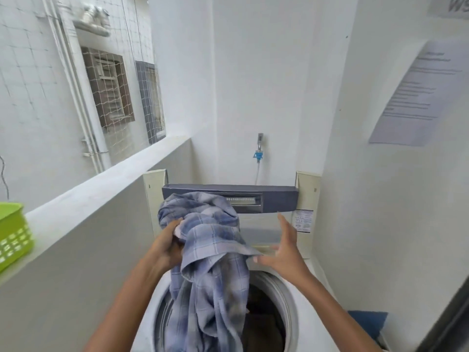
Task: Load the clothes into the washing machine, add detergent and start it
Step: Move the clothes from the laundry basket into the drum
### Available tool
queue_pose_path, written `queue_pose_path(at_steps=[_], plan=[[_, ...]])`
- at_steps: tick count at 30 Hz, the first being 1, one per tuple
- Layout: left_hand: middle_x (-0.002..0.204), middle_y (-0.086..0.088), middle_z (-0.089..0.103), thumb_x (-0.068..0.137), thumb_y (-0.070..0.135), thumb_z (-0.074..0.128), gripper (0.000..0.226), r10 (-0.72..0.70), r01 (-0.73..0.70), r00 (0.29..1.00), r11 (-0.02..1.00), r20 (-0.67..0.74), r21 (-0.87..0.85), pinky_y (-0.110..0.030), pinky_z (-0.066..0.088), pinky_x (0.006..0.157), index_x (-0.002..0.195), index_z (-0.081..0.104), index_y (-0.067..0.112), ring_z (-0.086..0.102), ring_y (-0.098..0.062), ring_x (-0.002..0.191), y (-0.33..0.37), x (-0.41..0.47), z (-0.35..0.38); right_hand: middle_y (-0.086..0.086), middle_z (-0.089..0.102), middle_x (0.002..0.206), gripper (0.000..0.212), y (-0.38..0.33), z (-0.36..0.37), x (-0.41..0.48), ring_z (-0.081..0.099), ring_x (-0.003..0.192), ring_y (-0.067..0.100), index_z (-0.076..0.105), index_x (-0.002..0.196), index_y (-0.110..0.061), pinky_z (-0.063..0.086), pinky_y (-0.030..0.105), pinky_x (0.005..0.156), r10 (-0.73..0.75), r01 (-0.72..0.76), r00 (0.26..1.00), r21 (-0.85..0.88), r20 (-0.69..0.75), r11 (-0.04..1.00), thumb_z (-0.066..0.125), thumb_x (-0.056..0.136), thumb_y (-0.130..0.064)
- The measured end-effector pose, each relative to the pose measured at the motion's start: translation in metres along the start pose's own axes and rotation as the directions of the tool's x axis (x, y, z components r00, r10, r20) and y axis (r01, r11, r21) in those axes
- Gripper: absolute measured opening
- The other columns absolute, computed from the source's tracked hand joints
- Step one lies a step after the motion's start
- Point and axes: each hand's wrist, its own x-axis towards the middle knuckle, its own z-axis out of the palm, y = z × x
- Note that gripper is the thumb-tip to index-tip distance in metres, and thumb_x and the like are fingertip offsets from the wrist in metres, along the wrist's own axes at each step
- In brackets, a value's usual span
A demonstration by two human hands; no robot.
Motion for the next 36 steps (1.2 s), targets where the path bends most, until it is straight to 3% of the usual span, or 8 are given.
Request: queue_pose_path(at_steps=[3,5,11,16,19,23,31,36], plan=[[0.082,-0.009,0.062,0.091,0.026,0.050,0.019,0.005,-0.007,1.000,0.997,0.019,0.074,-0.029,0.057,0.062,0.085,0.062,0.013,0.060,-0.020,0.071,-0.005,0.001,0.013,-0.016,-0.012,0.154,0.118,-0.021,-0.001,0.006,-0.005,0.142,-0.003,-0.003,0.146,-0.042,0.017,0.022,0.112,-0.139,0.148,0.960,-0.019,0.241,0.989,0.083,0.067,-0.023],[0.081,-0.009,0.059,0.090,0.030,0.052,0.020,0.009,-0.014,0.999,0.993,0.044,0.117,-0.027,0.056,0.056,0.083,0.061,0.014,0.059,-0.018,0.066,-0.006,-0.005,0.028,-0.004,0.023,0.152,0.079,-0.032,0.003,0.013,0.024,0.139,0.004,0.030,0.144,-0.028,0.026,0.016,0.107,-0.171,0.168,0.918,0.041,0.358,0.985,0.071,0.079,-0.009],[0.122,-0.008,0.044,0.089,0.036,0.054,0.019,0.196,-0.189,0.974,0.979,0.115,-0.070,-0.035,0.059,0.068,0.106,0.051,0.029,0.066,-0.029,0.088,-0.005,-0.039,0.049,0.000,0.060,0.083,0.024,-0.064,-0.001,0.025,0.054,0.074,0.006,0.061,0.090,-0.015,0.041,0.005,0.058,0.041,-0.068,0.994,0.292,0.101,0.954,0.044,0.092,0.002],[0.128,-0.001,0.047,0.081,0.035,0.066,0.037,0.539,-0.499,0.841,0.748,0.037,0.439,-0.031,0.052,0.086,0.113,0.052,0.024,0.061,-0.019,0.100,-0.010,-0.048,0.050,0.011,0.056,0.080,0.020,-0.074,0.004,0.035,0.049,0.077,0.017,0.059,0.088,0.001,0.041,0.023,0.066,0.177,-0.164,0.984,0.372,-0.002,0.914,0.043,0.095,-0.009],[0.100,-0.005,0.061,0.086,0.025,0.063,0.009,0.729,-0.573,0.684,0.525,0.014,0.629,-0.027,0.047,0.076,0.085,0.060,0.017,0.059,-0.020,0.091,-0.008,-0.053,0.047,0.035,0.058,0.100,0.031,-0.084,-0.001,0.036,0.047,0.082,0.017,0.055,0.106,0.011,0.037,0.029,0.066,0.240,-0.150,0.963,0.494,-0.125,0.856,0.047,0.094,-0.016],[0.056,-0.002,0.067,0.094,0.029,0.050,0.035,0.651,-0.600,0.732,0.477,0.201,0.643,-0.025,0.044,0.055,0.063,0.058,0.013,0.057,-0.009,0.050,-0.017,-0.067,0.055,0.020,0.066,0.101,0.019,-0.100,-0.008,0.039,0.061,0.094,0.028,0.063,0.102,-0.009,0.039,0.020,0.064,0.251,-0.121,0.953,0.545,-0.170,0.830,0.047,0.095,-0.017],[0.116,0.041,0.049,0.068,0.058,0.059,0.052,0.563,-0.705,0.700,0.449,0.440,0.548,-0.010,0.043,0.089,0.115,0.038,0.055,0.049,0.020,0.107,-0.017,-0.081,0.086,0.011,0.058,0.085,0.011,-0.106,0.009,0.034,0.053,0.076,0.019,0.060,0.092,-0.006,0.040,0.029,0.065,0.158,-0.120,0.984,0.362,-0.077,0.924,0.053,0.089,-0.014],[0.127,0.011,0.050,0.082,0.038,0.066,0.066,0.589,-0.645,0.752,0.566,0.296,0.514,-0.016,0.044,0.087,0.136,0.028,0.028,0.055,-0.002,0.108,-0.002,-0.070,0.104,0.003,0.065,0.089,0.033,-0.124,0.002,0.020,0.062,0.083,0.016,0.059,0.094,-0.020,0.048,0.030,0.075,-0.079,0.053,0.971,0.122,0.226,0.991,0.057,0.073,0.006]])
